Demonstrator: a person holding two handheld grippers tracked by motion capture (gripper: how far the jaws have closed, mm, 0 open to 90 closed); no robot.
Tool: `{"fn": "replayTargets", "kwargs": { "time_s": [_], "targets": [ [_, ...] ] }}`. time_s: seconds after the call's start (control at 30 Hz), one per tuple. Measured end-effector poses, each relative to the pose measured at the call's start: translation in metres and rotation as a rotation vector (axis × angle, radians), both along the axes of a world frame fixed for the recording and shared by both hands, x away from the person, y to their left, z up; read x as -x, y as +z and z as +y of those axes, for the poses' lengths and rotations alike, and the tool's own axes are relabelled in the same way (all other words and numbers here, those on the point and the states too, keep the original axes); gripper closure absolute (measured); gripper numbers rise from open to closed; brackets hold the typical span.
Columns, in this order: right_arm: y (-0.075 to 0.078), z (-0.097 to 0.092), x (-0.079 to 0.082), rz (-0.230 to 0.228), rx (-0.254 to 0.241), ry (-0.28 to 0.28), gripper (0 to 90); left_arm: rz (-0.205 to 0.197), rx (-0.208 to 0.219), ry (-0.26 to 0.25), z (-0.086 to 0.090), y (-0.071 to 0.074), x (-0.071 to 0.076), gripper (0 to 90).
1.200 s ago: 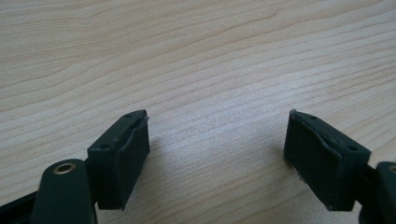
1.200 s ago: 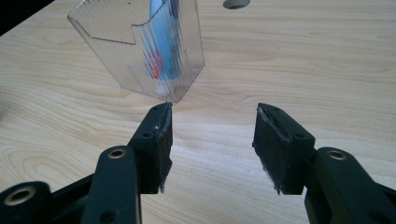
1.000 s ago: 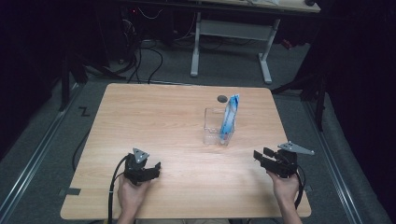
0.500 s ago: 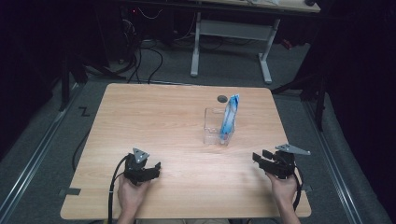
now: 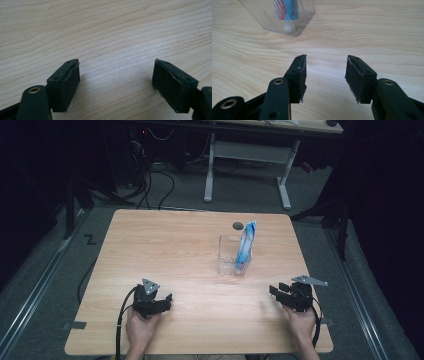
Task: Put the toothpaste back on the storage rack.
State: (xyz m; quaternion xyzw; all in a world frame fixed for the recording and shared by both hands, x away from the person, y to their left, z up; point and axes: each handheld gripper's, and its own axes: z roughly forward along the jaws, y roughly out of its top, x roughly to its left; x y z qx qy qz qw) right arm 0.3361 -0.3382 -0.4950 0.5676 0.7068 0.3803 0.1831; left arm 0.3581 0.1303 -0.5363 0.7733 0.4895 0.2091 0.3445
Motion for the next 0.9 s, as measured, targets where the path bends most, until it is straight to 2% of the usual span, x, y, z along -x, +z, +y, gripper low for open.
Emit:
{"fn": "replayTargets", "kwargs": {
  "time_s": [0.33,0.5,0.9],
  "targets": [
    [-0.007,0.001,-0.005,0.023,0.025,-0.014,49.9,0.0,0.0,0.0,0.0,0.0,0.0,22.6],
    [-0.015,0.001,-0.009,0.043,0.019,-0.031,48.8,0.0,0.0,0.0,0.0,0.0,0.0,22.6],
    [-0.024,0.0,-0.012,0.056,0.037,-0.054,48.5,0.0,0.0,0.0,0.0,0.0,0.0,22.6]
  ]
}}
